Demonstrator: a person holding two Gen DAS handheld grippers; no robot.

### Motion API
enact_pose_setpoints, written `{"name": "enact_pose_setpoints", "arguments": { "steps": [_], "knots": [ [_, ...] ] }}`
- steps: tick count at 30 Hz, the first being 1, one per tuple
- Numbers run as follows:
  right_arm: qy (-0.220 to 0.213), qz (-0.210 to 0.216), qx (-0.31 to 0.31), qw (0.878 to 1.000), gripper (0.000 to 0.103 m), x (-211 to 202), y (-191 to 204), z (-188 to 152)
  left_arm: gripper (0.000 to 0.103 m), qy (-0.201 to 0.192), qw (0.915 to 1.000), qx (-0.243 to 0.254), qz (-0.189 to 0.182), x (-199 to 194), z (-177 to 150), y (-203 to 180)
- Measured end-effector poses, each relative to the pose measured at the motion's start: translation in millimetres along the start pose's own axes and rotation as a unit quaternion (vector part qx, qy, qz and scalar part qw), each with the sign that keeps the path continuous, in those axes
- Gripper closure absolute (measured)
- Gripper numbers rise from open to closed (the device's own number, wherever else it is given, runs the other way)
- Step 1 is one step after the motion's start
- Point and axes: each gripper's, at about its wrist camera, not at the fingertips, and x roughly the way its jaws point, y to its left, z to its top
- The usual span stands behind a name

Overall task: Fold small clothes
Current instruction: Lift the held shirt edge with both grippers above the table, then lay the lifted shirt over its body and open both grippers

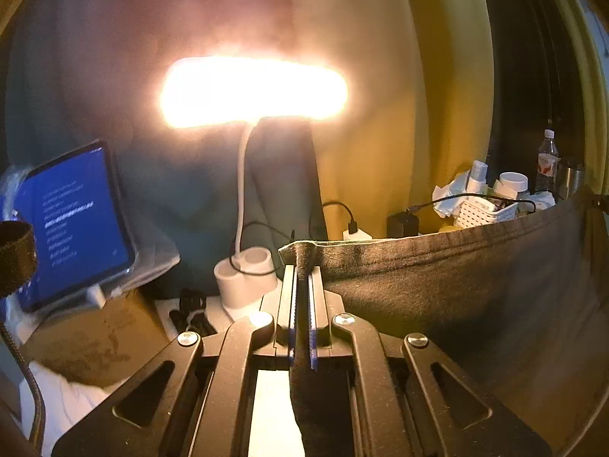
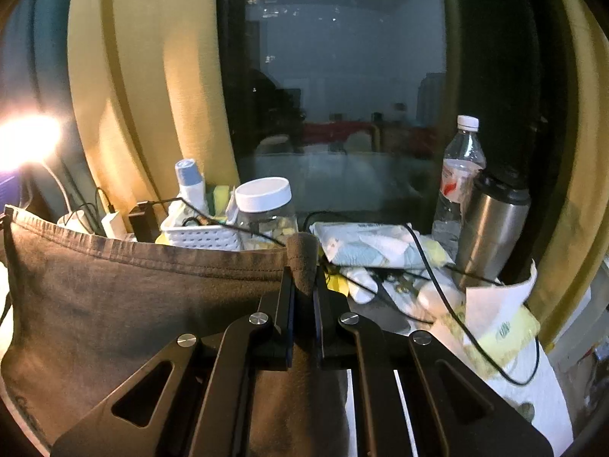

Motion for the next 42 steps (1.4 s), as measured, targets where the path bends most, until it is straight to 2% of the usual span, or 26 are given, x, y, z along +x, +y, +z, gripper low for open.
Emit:
{"name": "enact_pose_setpoints", "arguments": {
  "steps": [5,11,17,27,31,32,33,34,35,36,42],
  "knots": [
    [-0.005,0.0,0.003,1.0,0.094,22,-6,10,0.1,-0.002,0.9998,0.018,0.003,22,10,0],
    [-0.003,-0.011,-0.002,1.0,0.094,48,-3,16,0.1,0.007,0.9998,0.016,0.0,49,13,3],
    [0.014,-0.027,-0.017,0.999,0.094,73,3,7,0.1,0.05,0.9987,0.009,-0.009,89,-4,2],
    [0.07,-0.05,-0.032,0.996,0.093,111,2,-16,0.099,0.108,0.994,0.011,-0.011,132,-32,-2],
    [0.063,-0.065,-0.038,0.995,0.05,103,3,-17,0.098,0.146,0.9893,0.007,0.006,141,-40,-1],
    [0.063,-0.064,-0.036,0.995,0.049,100,3,-17,0.096,0.15,0.9886,0.0,0.002,141,-41,2],
    [0.064,-0.063,-0.038,0.995,0.049,98,3,-18,0.08,0.153,0.9882,-0.008,-0.002,139,-41,5],
    [0.067,-0.064,-0.042,0.995,0.049,95,4,-19,0.05,0.152,0.9883,-0.014,-0.001,137,-41,8],
    [0.069,-0.066,-0.047,0.994,0.049,93,5,-20,0.037,0.148,0.9888,-0.02,0.002,132,-41,11],
    [0.072,-0.067,-0.05,0.994,0.049,90,5,-22,0.03,0.142,0.9894,-0.03,0.005,126,-41,14],
    [0.092,-0.077,-0.044,0.992,0.049,66,-3,-41,0.03,0.146,0.9878,-0.055,0.002,99,-44,24]
  ]
}}
